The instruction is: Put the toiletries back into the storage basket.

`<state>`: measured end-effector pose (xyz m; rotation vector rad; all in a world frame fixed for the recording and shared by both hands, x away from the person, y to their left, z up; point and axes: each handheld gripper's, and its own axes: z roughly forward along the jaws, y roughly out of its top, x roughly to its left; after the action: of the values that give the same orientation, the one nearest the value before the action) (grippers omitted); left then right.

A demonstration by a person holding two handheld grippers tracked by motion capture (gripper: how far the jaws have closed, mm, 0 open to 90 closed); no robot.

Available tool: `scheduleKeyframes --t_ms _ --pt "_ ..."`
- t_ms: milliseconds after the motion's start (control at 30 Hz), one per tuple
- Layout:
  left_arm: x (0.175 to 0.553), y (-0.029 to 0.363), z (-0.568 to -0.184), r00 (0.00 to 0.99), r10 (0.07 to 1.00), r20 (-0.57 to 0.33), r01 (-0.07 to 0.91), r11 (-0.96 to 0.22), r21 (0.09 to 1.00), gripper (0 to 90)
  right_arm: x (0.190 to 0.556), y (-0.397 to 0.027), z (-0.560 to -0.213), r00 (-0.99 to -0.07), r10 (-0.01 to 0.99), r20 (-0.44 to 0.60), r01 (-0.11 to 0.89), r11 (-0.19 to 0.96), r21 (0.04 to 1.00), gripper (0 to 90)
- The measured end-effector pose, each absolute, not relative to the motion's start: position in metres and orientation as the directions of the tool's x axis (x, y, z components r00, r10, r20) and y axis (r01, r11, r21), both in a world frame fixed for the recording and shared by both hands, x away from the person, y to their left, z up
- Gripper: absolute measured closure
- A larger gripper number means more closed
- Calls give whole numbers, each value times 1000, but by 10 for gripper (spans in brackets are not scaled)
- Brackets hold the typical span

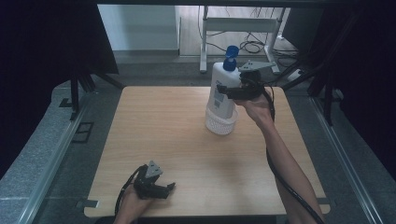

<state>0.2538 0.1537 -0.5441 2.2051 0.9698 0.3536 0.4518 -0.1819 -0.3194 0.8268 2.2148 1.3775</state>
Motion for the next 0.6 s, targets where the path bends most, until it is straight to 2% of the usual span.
scheduleKeyframes --t_ms 600 --pt "254 153 -544 683 730 -27 541 -480 690 113 473 -184 -340 -733 679 -49 273 360 892 376"
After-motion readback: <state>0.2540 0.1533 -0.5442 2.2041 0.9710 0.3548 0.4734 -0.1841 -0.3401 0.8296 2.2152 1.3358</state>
